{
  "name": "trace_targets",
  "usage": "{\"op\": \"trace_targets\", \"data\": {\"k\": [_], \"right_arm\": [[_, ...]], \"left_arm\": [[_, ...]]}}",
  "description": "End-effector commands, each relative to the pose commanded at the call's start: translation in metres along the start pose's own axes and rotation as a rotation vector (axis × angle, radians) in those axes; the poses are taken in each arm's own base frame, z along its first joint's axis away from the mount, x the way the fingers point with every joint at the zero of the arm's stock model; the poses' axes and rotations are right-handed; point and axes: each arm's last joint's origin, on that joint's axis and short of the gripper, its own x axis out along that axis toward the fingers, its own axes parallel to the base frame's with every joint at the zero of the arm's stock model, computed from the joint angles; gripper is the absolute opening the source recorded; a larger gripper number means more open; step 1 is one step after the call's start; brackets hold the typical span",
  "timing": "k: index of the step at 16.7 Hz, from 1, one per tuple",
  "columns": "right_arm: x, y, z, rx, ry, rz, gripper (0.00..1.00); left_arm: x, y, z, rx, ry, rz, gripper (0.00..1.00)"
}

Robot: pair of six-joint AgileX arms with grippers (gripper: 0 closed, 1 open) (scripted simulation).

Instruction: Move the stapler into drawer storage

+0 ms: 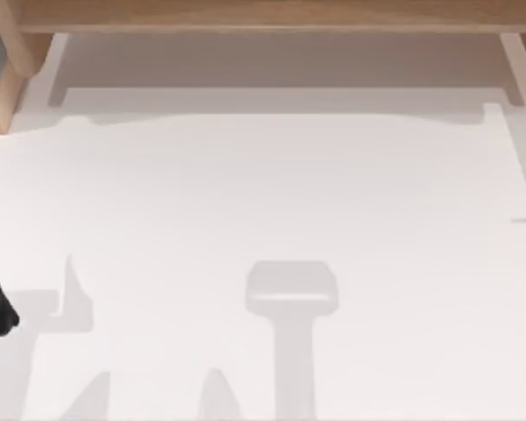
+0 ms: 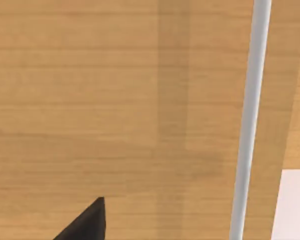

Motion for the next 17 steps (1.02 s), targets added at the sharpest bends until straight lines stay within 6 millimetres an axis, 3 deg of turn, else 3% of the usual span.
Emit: {"op": "trace_targets", "data": {"k": [4,9,13,17], "right_arm": [[0.001,0.001,-0.001,0.002,0.004,0.002,1.0],[0.024,0.0,0.0,0.0,0.0,0.0,1.0],[0.025,0.0,0.0,0.0,0.0,0.0,1.0],[0.025,0.0,0.0,0.0,0.0,0.0,0.7]], "left_arm": [[0.0,0.0,0.0,0.0,0.0,0.0,1.0],[0.0,0.0,0.0,0.0,0.0,0.0,1.0],[0.0,0.0,0.0,0.0,0.0,0.0,1.0],[0.0,0.0,0.0,0.0,0.0,0.0,1.0]]}}
